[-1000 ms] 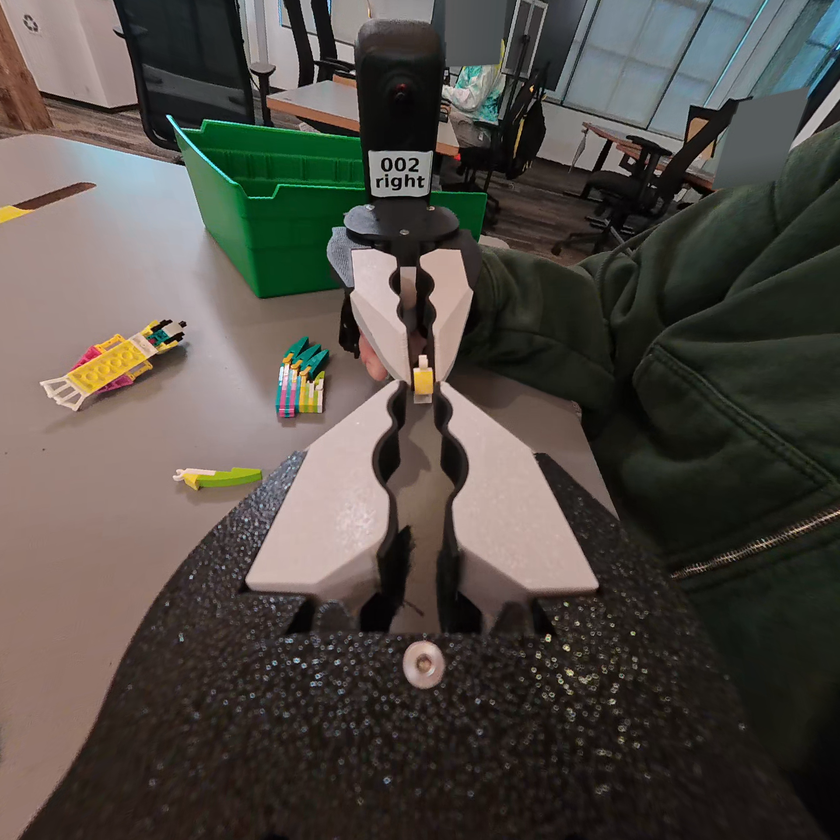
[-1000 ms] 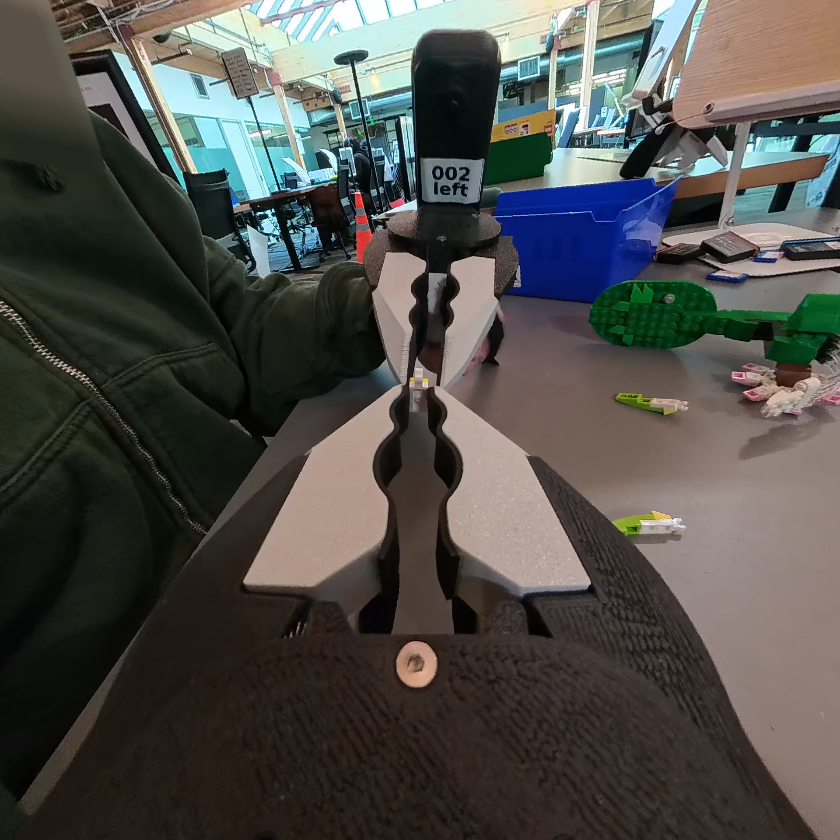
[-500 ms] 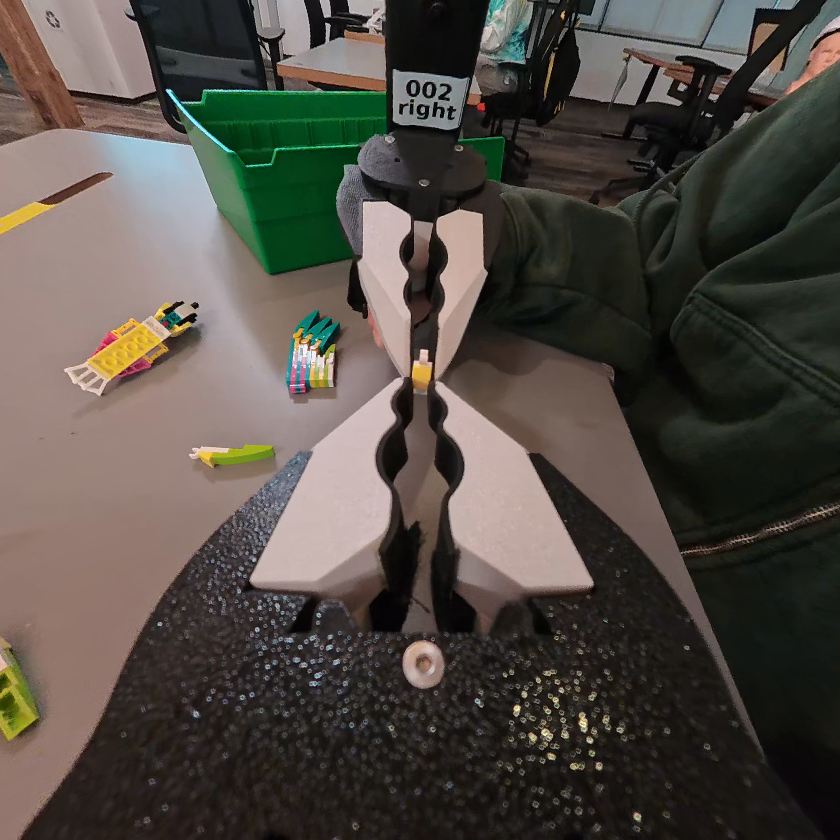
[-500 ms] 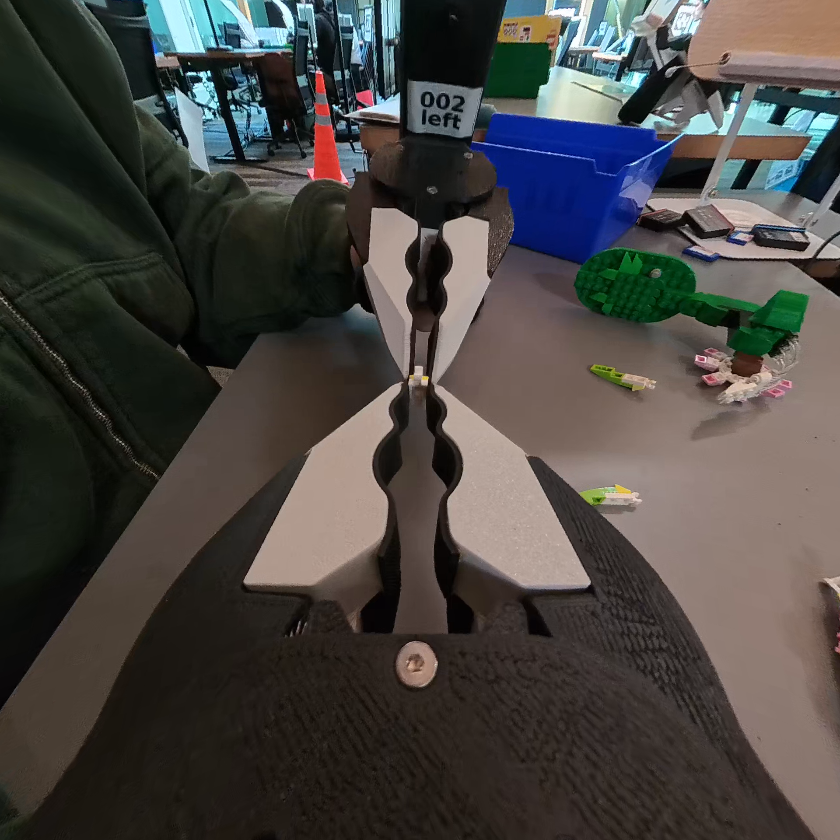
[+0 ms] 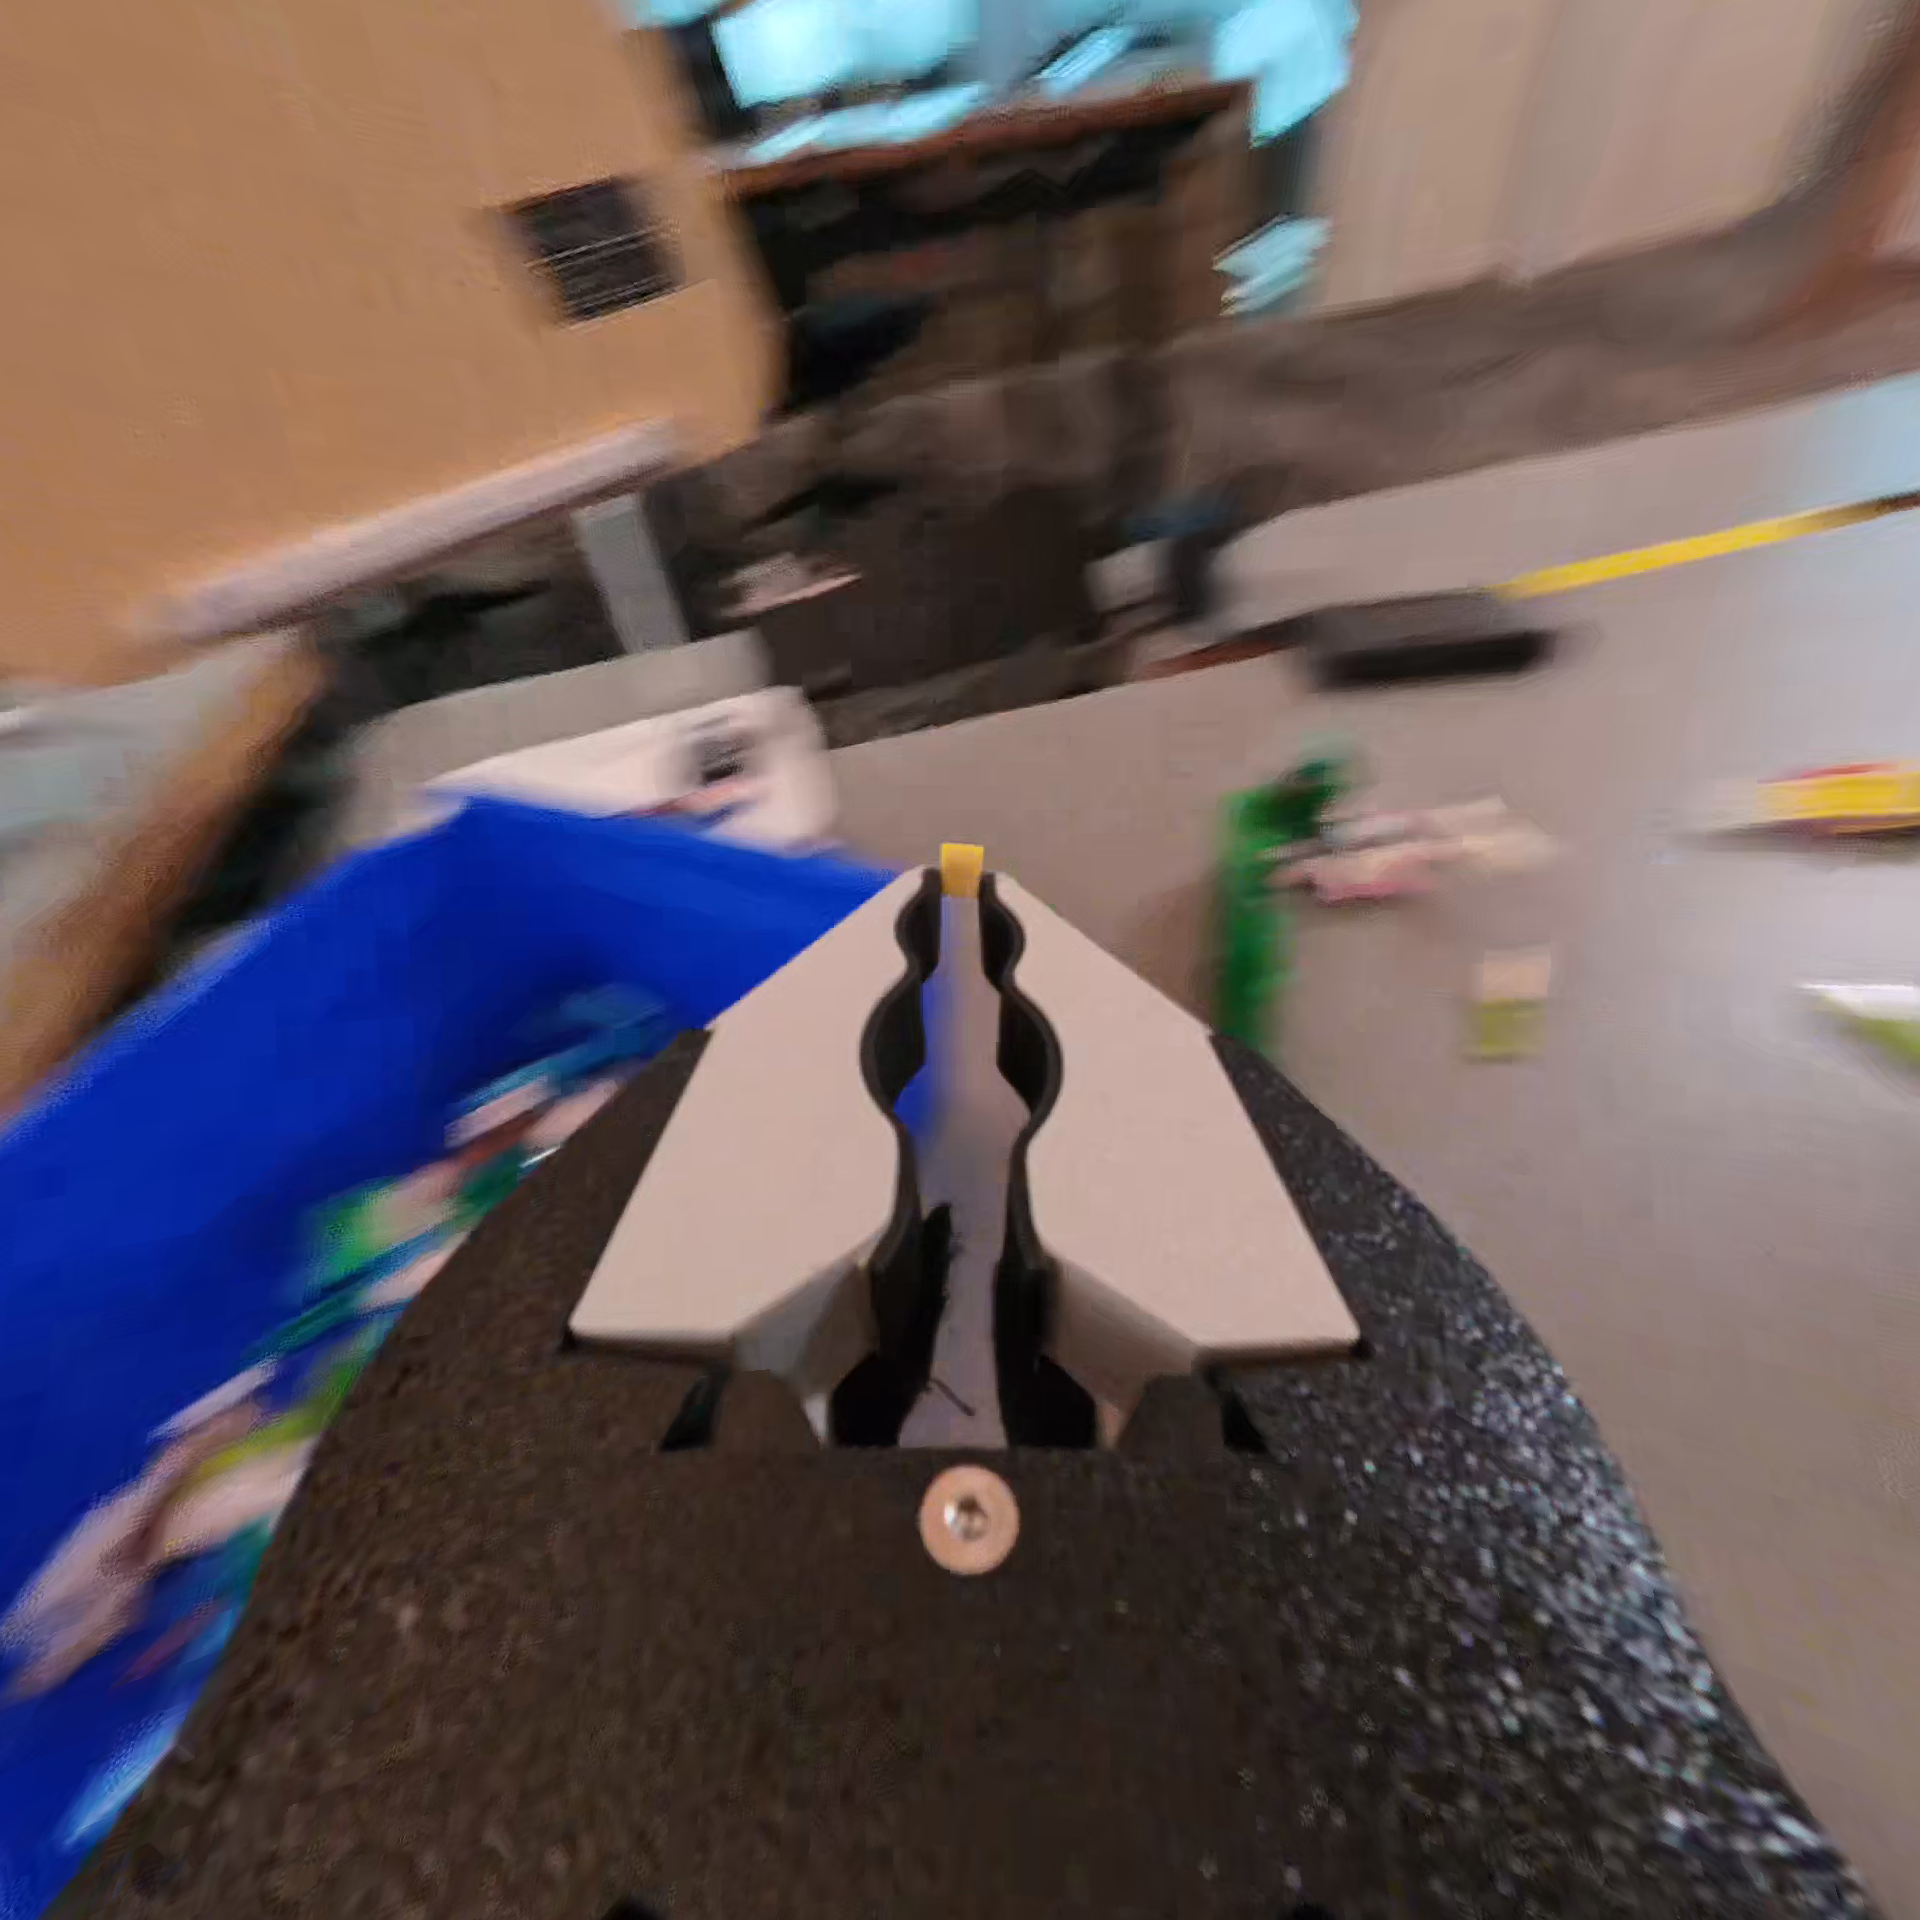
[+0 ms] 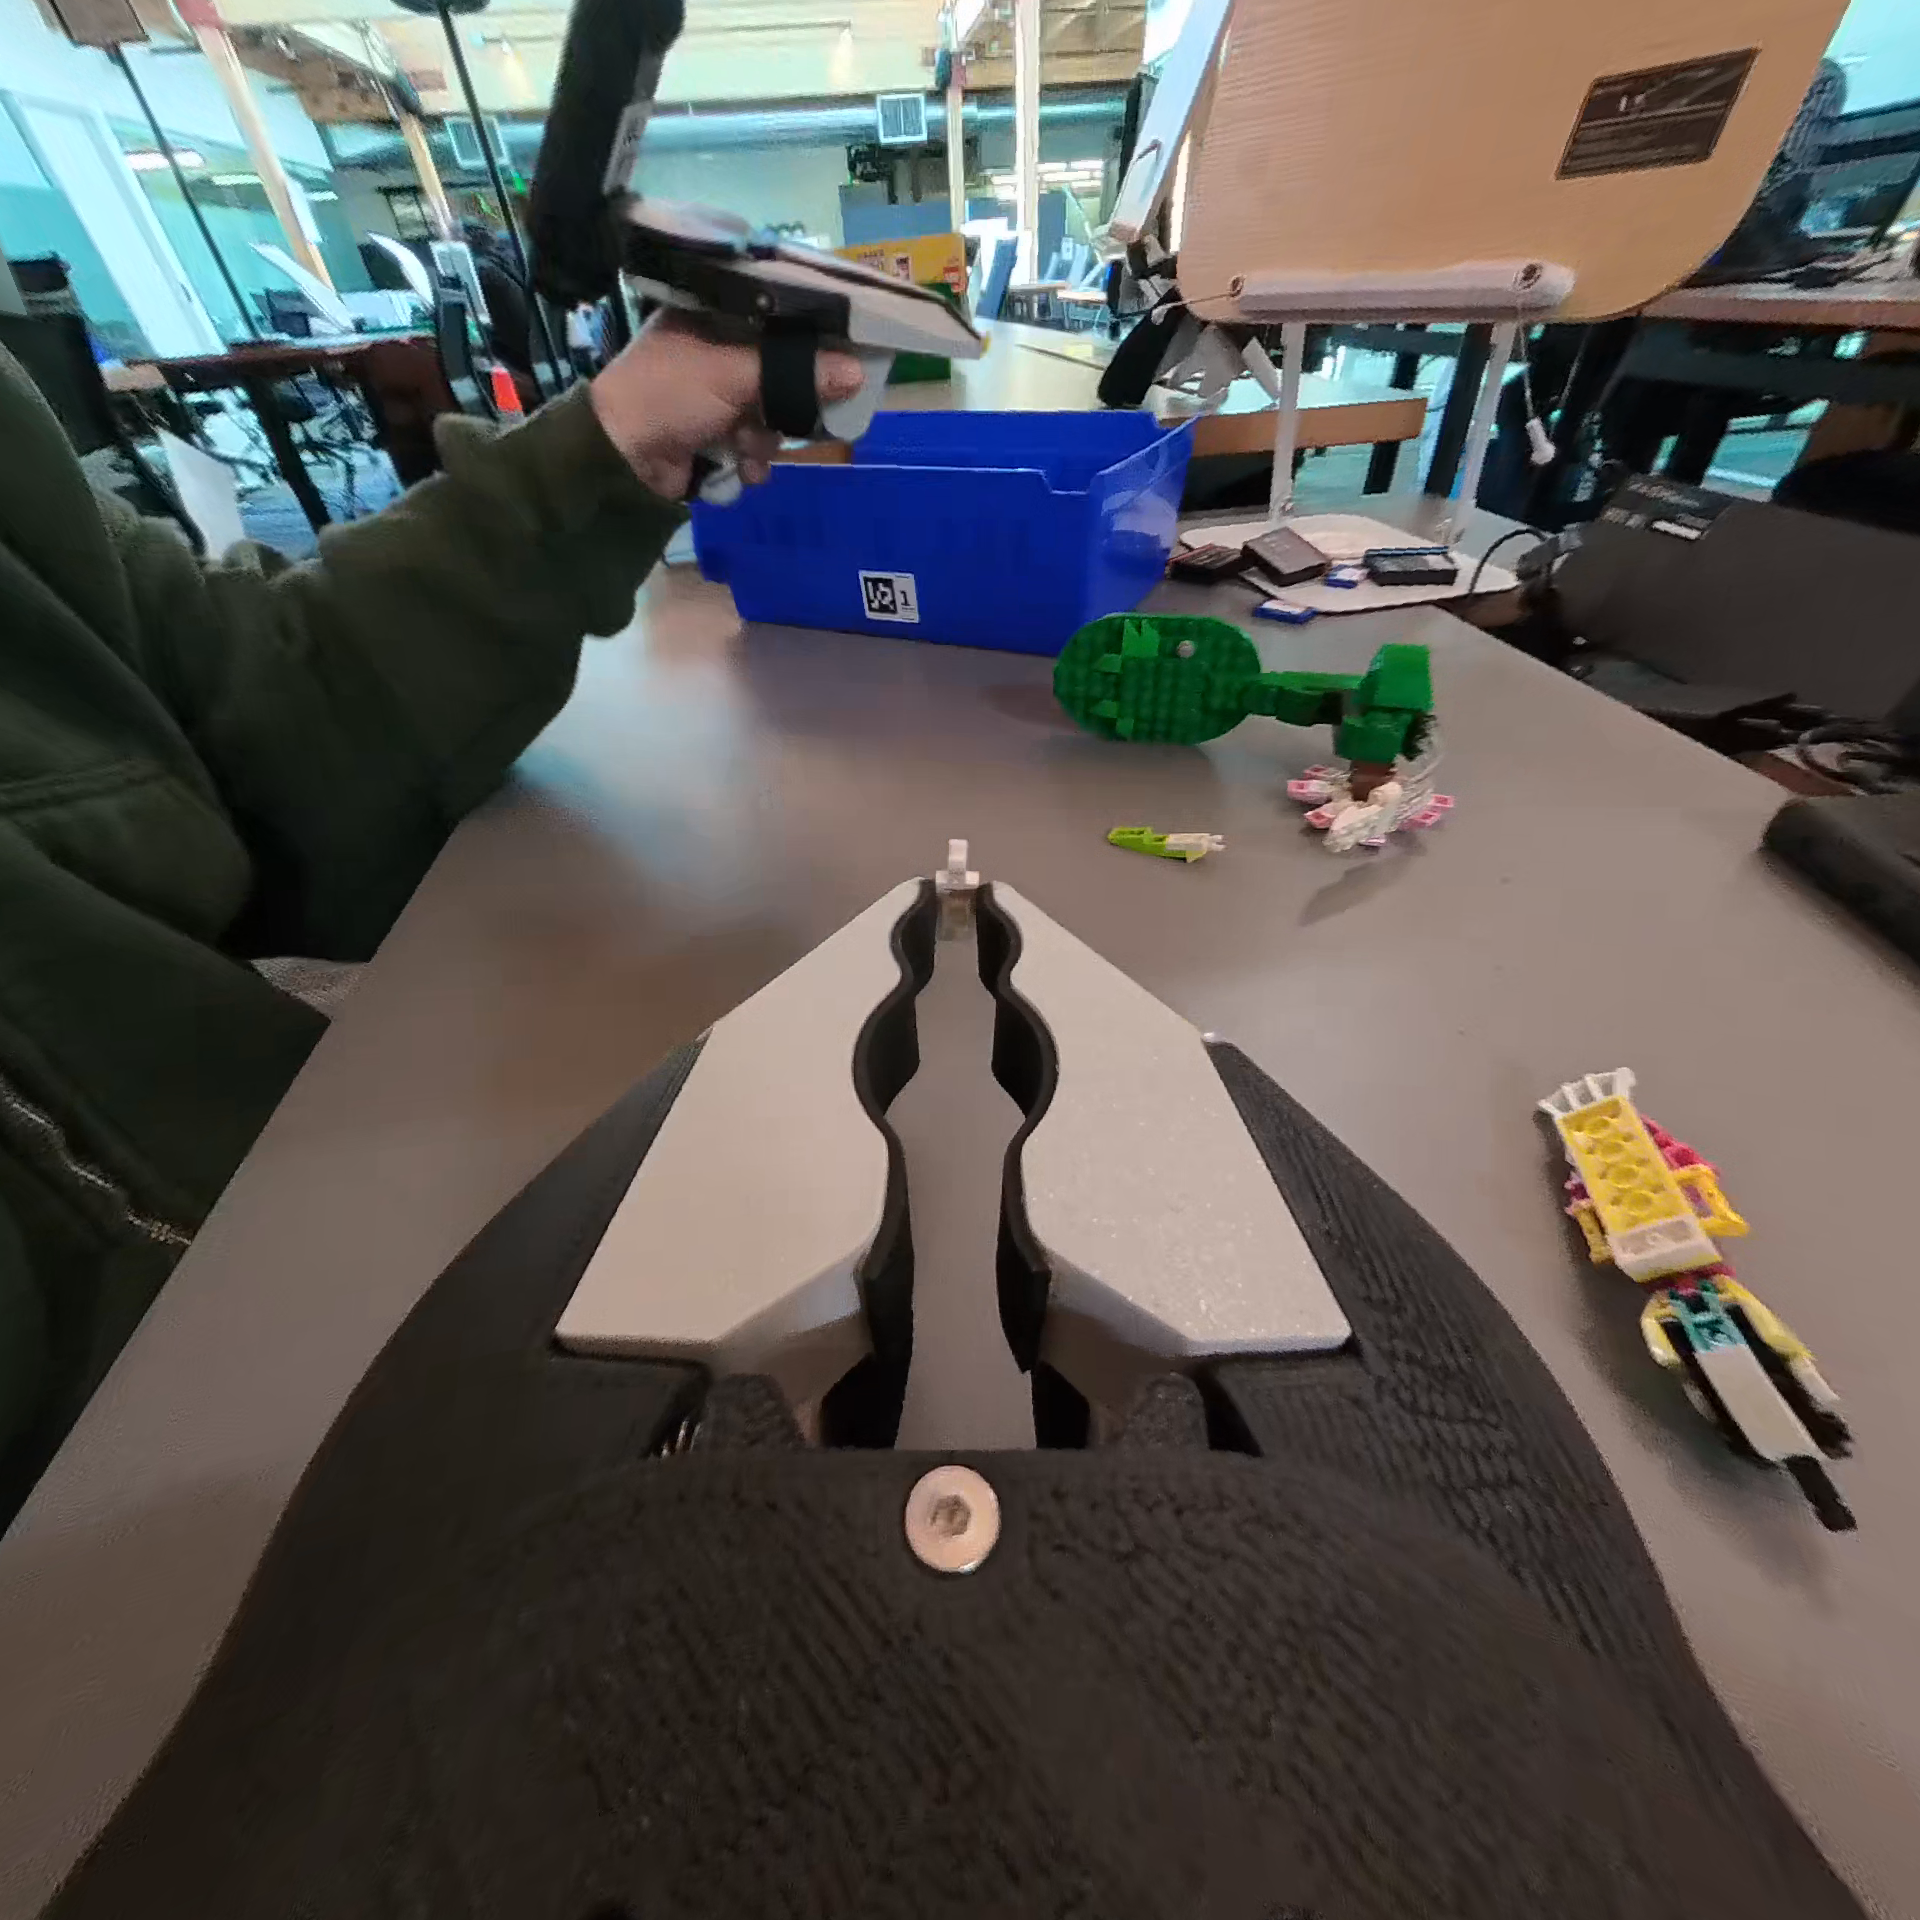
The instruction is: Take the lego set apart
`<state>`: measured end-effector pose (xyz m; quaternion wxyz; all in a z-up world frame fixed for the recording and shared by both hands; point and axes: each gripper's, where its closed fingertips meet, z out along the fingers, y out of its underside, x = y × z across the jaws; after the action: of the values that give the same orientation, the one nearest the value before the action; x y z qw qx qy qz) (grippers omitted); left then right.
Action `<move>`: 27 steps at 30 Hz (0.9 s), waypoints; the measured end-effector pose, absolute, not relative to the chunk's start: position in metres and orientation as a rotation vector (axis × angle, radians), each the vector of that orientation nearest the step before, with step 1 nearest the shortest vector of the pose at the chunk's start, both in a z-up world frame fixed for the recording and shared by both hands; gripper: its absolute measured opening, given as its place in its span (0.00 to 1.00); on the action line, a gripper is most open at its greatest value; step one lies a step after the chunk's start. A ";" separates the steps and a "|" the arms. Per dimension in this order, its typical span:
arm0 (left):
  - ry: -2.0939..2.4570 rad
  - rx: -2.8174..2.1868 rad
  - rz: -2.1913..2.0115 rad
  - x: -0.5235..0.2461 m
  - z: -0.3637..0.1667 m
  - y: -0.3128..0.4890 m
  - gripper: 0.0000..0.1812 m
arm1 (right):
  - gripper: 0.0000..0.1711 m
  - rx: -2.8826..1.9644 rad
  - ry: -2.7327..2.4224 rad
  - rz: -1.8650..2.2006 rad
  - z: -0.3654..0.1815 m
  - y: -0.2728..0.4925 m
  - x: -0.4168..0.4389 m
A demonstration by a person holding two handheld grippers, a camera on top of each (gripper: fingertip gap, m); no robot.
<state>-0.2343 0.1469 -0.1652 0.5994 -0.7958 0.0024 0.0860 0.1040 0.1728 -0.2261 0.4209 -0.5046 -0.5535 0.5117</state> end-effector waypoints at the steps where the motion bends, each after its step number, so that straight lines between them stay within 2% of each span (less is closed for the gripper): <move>1: -0.087 -1.910 0.351 -0.275 -0.166 0.135 0.03 | 0.03 -1.272 -1.382 1.299 -0.227 0.172 0.102; 2: -0.165 -1.956 0.439 -0.305 -0.166 0.125 0.04 | 0.03 -1.281 -1.384 1.314 -0.229 0.171 0.100; 5: -0.344 -2.085 0.531 -0.362 -0.179 0.112 0.46 | 0.03 -1.296 -1.418 1.305 -0.237 0.165 0.092; 6: -0.387 -2.132 0.557 -0.374 -0.187 0.108 0.55 | 0.03 -1.294 -1.431 1.291 -0.239 0.164 0.090; 12: -0.448 -2.274 0.592 -0.383 -0.218 0.101 0.66 | 0.03 -1.274 -1.461 1.191 -0.246 0.162 0.083; 20: -0.474 -2.253 0.466 -0.380 -0.204 0.095 0.68 | 0.03 -1.237 -1.457 1.144 -0.241 0.160 0.081; 24: -0.617 -2.484 0.233 -0.378 -0.246 0.078 0.73 | 0.03 -1.226 -1.470 1.142 -0.241 0.157 0.080; 27: -0.576 -2.440 0.179 -0.372 -0.241 0.080 0.66 | 0.03 -1.210 -1.472 1.136 -0.237 0.155 0.081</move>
<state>-0.3717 0.0802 -0.2415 0.3090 -0.9233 -0.2179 0.0677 0.0806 0.1545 -0.2374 0.4455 -0.4882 -0.5939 0.4587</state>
